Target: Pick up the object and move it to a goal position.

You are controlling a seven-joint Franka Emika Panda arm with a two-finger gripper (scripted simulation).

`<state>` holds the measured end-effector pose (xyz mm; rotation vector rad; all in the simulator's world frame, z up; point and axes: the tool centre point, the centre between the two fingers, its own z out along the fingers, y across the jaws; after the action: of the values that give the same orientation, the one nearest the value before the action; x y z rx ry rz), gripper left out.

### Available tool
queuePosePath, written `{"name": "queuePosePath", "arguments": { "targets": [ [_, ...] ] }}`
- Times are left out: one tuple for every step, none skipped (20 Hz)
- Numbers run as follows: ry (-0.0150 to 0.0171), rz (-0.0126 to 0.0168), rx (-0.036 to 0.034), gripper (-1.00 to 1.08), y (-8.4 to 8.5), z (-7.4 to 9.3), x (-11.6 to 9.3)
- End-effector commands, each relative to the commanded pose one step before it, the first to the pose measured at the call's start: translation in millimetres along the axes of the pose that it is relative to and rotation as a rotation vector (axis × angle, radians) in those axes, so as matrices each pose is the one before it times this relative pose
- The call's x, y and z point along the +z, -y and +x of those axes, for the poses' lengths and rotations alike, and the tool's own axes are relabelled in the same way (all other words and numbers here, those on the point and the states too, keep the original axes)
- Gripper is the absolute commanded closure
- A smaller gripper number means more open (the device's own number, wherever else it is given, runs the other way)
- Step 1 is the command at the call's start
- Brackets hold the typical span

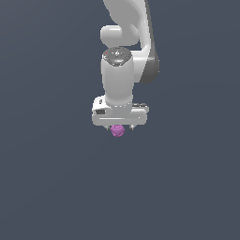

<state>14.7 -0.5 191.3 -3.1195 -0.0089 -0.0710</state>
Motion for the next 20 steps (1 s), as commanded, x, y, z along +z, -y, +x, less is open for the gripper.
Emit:
{"name": "queuePosePath", "arguments": {
  "targets": [
    [-0.00650,0.00223,0.00277,-0.92,-3.75,2.11,-2.79],
    [-0.00044,0.00015,0.00051,-0.92,-0.22,0.18,-0.24],
    [0.00063,-0.00020,-0.00021,-0.92,0.37,-0.20,0.26],
    [0.00091,-0.00033,-0.00121,-0.92,0.48,-0.37,0.51],
    [0.00036,-0.00018,-0.00164,-0.92,0.00,-0.32,0.38],
    [0.00023,-0.00020,-0.00283,-0.92,-0.07,-0.36,0.50],
    [0.00019,-0.00023,-0.00402,-0.92,-0.20,-0.50,0.65],
    [0.00030,-0.00032,-0.00533,-0.92,-0.28,-0.69,0.89],
    [0.00049,-0.00043,-0.00677,-0.92,-0.30,-0.91,1.17],
    [0.00068,-0.00054,-0.00824,-0.92,-0.26,-1.12,1.44],
    [0.00084,-0.00062,-0.00959,-0.92,-0.28,-1.33,1.69],
    [0.00098,-0.00069,-0.01087,-0.92,-0.28,-1.53,1.92],
    [0.00109,-0.00074,-0.01211,-0.92,-0.27,-1.70,2.12],
    [0.00117,-0.00077,-0.01339,-0.92,-0.31,-1.89,2.33],
    [0.00127,-0.00081,-0.01473,-0.92,-0.30,-2.09,2.53],
    [0.00139,-0.00083,-0.01602,-0.92,-0.29,-2.29,2.74],
    [0.00153,-0.00085,-0.01745,-0.92,-0.23,-2.52,2.97],
    [0.00167,-0.00086,-0.01884,-0.92,-0.17,-2.74,3.18],
    [0.00179,-0.00084,-0.02024,-0.92,-0.11,-2.97,3.39],
    [0.00191,-0.00082,-0.02167,-0.92,-0.01,-3.20,3.59]
  ]
}}
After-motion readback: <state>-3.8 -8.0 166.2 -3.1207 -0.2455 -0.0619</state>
